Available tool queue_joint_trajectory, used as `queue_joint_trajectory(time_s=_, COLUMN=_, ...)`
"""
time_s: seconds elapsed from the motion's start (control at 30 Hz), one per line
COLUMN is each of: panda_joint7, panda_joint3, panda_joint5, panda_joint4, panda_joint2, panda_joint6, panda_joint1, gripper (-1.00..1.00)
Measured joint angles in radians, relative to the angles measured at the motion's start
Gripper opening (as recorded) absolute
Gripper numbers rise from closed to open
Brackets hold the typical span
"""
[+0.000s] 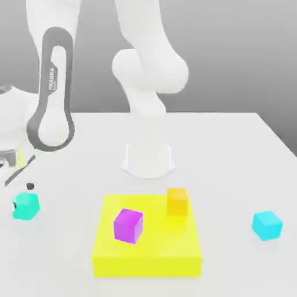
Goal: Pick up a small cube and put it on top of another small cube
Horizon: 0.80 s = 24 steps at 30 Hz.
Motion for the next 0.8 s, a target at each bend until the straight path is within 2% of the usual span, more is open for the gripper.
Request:
queue_joint_trajectory(time_s=0.23, panda_joint7=0.003, panda_joint3=0.001, panda_joint5=-0.003, panda_joint4=-0.001, panda_joint2=-0.002, panda_joint6=0.0, panda_joint1=-0.002, gripper=-1.0)
queue_joint_trajectory(time_s=0.47, panda_joint7=0.103, panda_joint3=-0.076, panda_joint5=-0.148, panda_joint4=-0.023, panda_joint2=-0.197, panda_joint6=-0.177, panda_joint1=0.059, gripper=-1.0)
queue_joint_trajectory(time_s=0.63, panda_joint7=0.12, panda_joint3=0.01, panda_joint5=-0.153, panda_joint4=0.058, panda_joint2=-0.181, panda_joint6=-0.266, panda_joint1=0.141, gripper=-1.0)
queue_joint_trajectory(time_s=0.8, panda_joint7=0.242, panda_joint3=0.149, panda_joint5=-0.158, panda_joint4=0.092, panda_joint2=-0.19, panda_joint6=-0.314, panda_joint1=0.29, gripper=-1.0)
